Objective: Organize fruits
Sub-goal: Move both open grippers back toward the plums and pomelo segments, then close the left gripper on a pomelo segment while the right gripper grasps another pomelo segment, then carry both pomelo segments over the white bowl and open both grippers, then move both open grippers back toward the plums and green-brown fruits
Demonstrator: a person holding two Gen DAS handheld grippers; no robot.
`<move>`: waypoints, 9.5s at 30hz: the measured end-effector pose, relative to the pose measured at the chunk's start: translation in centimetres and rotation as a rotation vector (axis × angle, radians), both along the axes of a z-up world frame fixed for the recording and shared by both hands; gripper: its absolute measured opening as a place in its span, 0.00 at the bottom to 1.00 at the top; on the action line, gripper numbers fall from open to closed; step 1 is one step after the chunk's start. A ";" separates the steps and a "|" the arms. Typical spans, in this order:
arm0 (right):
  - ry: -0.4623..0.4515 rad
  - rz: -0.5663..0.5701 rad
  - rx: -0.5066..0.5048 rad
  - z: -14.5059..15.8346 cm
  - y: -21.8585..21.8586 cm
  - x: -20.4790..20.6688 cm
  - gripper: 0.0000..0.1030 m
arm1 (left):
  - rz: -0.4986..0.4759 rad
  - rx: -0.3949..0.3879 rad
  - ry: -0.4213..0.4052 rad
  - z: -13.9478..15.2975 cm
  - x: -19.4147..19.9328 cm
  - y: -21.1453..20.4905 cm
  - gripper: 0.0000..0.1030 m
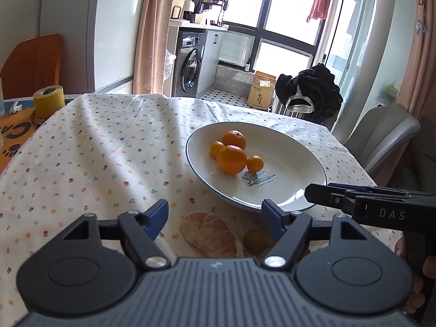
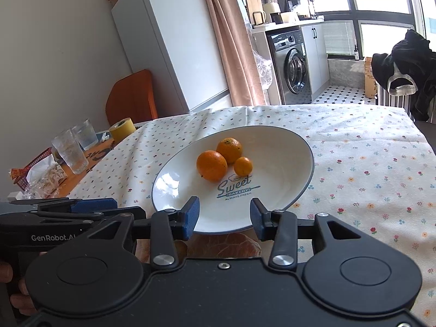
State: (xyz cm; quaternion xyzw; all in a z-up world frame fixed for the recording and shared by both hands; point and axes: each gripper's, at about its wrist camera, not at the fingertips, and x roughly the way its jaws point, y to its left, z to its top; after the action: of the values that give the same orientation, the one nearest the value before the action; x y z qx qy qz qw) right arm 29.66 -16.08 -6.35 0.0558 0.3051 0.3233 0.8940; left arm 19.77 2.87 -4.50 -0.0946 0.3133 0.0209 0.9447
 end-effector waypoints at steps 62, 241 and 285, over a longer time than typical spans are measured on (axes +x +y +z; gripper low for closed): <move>0.065 -0.040 0.029 -1.8 -3.4 -3.7 1.00 | -0.050 0.008 0.050 -3.6 -0.8 -2.3 0.53; -0.083 -0.115 -0.053 1.4 0.0 2.3 0.04 | 0.019 -0.012 -0.017 -0.1 0.8 1.3 0.49; 0.002 -0.077 -0.018 -0.6 -3.5 -5.0 0.58 | -0.091 0.012 0.033 -1.8 -3.8 -3.2 0.73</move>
State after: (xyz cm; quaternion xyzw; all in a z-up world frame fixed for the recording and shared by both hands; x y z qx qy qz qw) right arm 24.69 -19.54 -6.92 0.0600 0.3066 0.2856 0.9060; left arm 16.01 -0.33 -6.27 -0.0741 0.3329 -0.0185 0.9399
